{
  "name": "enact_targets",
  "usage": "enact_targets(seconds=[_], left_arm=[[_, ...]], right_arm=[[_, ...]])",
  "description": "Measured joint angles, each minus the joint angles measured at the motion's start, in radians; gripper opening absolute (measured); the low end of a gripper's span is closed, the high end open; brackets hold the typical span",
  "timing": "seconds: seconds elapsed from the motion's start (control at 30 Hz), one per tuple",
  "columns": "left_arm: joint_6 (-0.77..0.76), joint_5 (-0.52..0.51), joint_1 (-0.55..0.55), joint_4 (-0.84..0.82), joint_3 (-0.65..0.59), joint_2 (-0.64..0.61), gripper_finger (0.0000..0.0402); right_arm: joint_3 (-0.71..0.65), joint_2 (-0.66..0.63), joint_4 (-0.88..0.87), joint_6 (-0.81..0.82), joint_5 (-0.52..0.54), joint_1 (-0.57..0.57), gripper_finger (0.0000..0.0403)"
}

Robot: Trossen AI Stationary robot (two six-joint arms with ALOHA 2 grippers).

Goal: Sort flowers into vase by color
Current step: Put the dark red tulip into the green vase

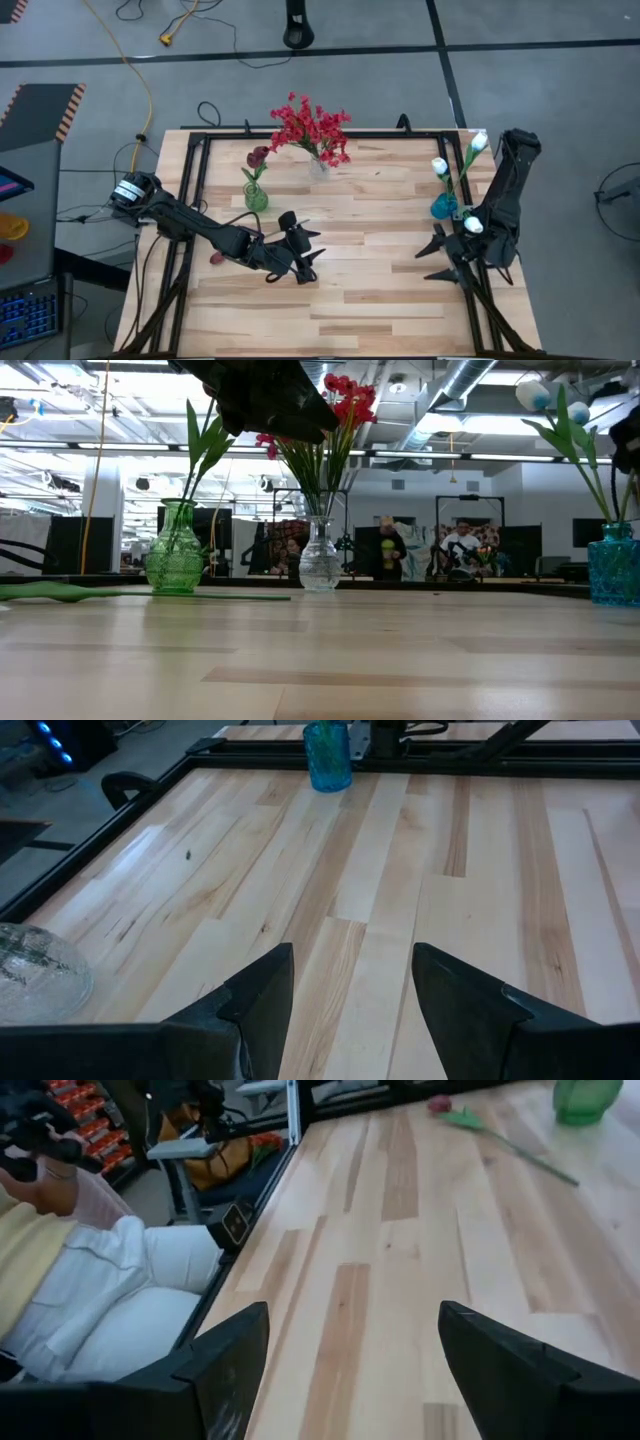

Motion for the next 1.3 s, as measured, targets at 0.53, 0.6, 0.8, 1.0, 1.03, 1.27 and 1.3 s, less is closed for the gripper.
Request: enact_targets(seconds=[0.53, 0.6, 0.8, 1.0, 1.03, 1.27, 1.3], left_arm=[[0.0, -0.001, 0.0, 0.0, 0.0, 0.0, 0.0194], [0.0, -0.001, 0.0, 0.0, 0.0, 0.0, 0.0194], [0.0, -0.001, 0.0, 0.0, 0.0, 0.0, 0.0194], [0.0, -0.001, 0.001, 0.0, 0.0, 0.0, 0.0194], [0.0, -0.001, 0.002, 0.0, 0.0, 0.0, 0.0194], [0.0, -0.001, 0.008, 0.0, 0.0, 0.0, 0.0194], [0.0, 0.0, 0.01, 0.0, 0.0, 0.0, 0.0194]], right_arm=[[-0.119, -0.213, 0.033, -0.219, -0.092, -0.208, 0.0317], [-0.119, -0.242, 0.028, -0.258, -0.112, -0.226, 0.0317], [-0.119, -0.332, 0.023, -0.392, -0.144, -0.273, 0.0317], [-0.119, -0.412, -0.01, -0.45, -0.198, -0.333, 0.0317], [-0.119, -0.423, -0.018, -0.455, -0.203, -0.345, 0.0317], [-0.119, -0.473, -0.03, -0.523, -0.27, -0.436, 0.0317], [-0.119, -0.477, -0.029, -0.527, -0.272, -0.45, 0.0317]])
